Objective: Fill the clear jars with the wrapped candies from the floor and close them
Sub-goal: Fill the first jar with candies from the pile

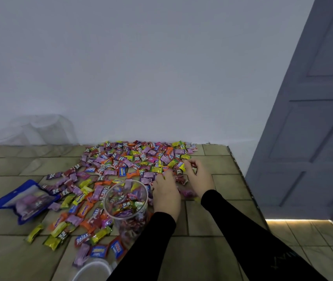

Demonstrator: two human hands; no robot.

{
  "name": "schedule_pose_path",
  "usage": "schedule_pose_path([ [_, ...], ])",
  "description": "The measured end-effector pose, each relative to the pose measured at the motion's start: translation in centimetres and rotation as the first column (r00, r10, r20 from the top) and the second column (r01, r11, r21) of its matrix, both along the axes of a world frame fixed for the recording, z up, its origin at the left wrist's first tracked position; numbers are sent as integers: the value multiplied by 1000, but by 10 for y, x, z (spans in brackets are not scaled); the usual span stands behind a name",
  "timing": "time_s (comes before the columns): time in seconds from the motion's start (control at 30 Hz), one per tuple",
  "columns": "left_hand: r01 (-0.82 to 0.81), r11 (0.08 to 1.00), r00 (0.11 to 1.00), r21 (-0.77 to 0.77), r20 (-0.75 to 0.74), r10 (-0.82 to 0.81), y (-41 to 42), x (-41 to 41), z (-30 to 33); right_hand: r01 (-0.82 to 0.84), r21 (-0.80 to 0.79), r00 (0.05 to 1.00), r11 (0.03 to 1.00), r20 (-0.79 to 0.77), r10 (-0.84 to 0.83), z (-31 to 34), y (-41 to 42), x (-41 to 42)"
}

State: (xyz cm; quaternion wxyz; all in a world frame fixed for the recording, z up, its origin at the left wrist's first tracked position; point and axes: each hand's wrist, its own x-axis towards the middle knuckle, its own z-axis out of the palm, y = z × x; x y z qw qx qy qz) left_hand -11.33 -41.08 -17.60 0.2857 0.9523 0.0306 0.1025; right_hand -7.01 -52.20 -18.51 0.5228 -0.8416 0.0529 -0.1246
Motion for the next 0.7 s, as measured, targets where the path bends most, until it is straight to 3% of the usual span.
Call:
schedule_pose_path([
  [0.2, 82, 992, 988, -96, 142, -68, -4, -8, 22, 92, 213, 995, 973, 29, -100, 6, 7, -6],
  [0.4, 179, 974, 931, -138, 345, -122, -4, -24, 55, 76, 428, 988, 900, 86, -125, 35, 21, -17],
  [0.7, 314, 901, 851, -298, 509, -129, 33, -61, 123, -98, 667, 973, 738, 220, -69, 97, 63, -52],
])
